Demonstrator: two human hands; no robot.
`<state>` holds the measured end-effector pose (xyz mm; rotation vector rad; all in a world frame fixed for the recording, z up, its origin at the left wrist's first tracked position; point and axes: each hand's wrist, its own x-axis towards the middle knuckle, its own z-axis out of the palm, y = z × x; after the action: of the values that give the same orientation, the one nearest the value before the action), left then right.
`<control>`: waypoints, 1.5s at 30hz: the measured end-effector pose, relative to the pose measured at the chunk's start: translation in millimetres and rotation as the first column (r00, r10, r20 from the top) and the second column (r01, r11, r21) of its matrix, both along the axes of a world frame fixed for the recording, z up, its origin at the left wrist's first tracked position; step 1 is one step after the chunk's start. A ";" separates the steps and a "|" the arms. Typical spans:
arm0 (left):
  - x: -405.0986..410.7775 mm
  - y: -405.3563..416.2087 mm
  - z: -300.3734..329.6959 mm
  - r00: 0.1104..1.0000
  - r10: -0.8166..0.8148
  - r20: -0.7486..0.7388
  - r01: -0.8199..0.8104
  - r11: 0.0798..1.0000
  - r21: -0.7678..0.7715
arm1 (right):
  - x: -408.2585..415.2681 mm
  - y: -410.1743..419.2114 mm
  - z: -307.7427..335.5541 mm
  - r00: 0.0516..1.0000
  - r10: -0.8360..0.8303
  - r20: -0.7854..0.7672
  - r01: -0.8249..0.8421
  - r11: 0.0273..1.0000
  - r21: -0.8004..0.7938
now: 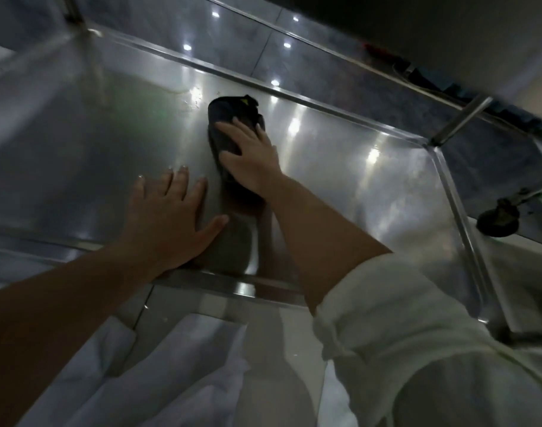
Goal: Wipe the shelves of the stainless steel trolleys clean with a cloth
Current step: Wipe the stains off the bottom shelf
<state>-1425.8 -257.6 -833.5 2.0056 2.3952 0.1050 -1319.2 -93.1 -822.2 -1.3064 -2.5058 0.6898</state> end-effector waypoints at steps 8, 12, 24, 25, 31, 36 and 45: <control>-91.0 -31.6 4.9 0.988 -0.110 0.113 0.106 0.993 0.045 | 77.3 15.9 -2.4 0.908 -0.418 -0.020 0.417 0.900 0.125; -91.0 -33.2 0.8 0.986 -0.083 0.144 0.072 0.994 0.078 | 73.4 19.9 -1.1 0.735 -0.678 -0.033 0.678 0.734 0.037; -96.6 -40.2 -7.5 0.979 -0.079 0.187 0.057 0.991 0.117 | -132.3 4.2 7.8 1.000 0.006 0.010 -0.005 0.999 -0.054; -98.7 -40.3 -7.8 0.977 -0.083 0.196 0.061 0.991 0.118 | -136.9 -2.9 3.2 0.997 0.072 -0.007 -0.072 0.997 -0.034; -107.5 -38.8 -7.2 0.979 -0.135 0.152 0.118 0.986 0.118 | -79.6 0.6 -8.8 0.999 -0.031 0.027 0.026 0.986 0.165; -166.8 -49.0 -0.9 0.996 -0.053 0.075 0.049 0.997 0.054 | -16.1 15.4 -9.8 0.914 -0.405 0.011 0.395 0.897 0.200; -165.5 -58.6 -9.0 0.985 -0.013 0.173 -0.010 0.992 0.129 | -76.3 65.9 8.5 0.845 -0.534 0.030 0.532 0.845 0.045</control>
<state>-1591.3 -316.3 -842.5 1.9572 2.3334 0.4268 -1395.5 -27.2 -813.7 -1.9031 -2.0045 0.4832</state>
